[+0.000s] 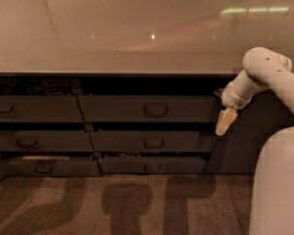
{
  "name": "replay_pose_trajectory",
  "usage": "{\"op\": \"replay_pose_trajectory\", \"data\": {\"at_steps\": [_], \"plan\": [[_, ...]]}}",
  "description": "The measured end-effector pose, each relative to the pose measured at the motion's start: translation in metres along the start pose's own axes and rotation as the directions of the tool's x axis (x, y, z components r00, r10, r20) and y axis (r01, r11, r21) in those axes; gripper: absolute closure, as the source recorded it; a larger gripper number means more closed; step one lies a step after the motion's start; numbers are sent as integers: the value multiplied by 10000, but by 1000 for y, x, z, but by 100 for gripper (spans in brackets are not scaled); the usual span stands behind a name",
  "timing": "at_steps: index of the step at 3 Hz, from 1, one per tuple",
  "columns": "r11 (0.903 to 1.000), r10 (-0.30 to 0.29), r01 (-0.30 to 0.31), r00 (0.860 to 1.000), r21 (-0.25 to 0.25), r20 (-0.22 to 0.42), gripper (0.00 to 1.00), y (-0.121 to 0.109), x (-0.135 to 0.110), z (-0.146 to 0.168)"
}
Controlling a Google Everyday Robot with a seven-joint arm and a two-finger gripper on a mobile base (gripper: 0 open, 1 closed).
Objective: Open top drawer
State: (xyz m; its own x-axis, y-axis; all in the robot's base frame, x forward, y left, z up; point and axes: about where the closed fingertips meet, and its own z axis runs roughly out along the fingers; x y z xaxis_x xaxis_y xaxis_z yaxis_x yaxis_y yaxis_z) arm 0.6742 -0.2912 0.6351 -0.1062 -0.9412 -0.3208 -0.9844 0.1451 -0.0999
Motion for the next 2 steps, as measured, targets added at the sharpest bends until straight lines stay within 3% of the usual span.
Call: {"op": "replay_pose_trajectory", "data": {"at_steps": [1, 2], "plan": [[10000, 0, 0, 10000, -1, 0, 14, 0, 0, 0], [10000, 0, 0, 10000, -2, 0, 38, 0, 0, 0]]}}
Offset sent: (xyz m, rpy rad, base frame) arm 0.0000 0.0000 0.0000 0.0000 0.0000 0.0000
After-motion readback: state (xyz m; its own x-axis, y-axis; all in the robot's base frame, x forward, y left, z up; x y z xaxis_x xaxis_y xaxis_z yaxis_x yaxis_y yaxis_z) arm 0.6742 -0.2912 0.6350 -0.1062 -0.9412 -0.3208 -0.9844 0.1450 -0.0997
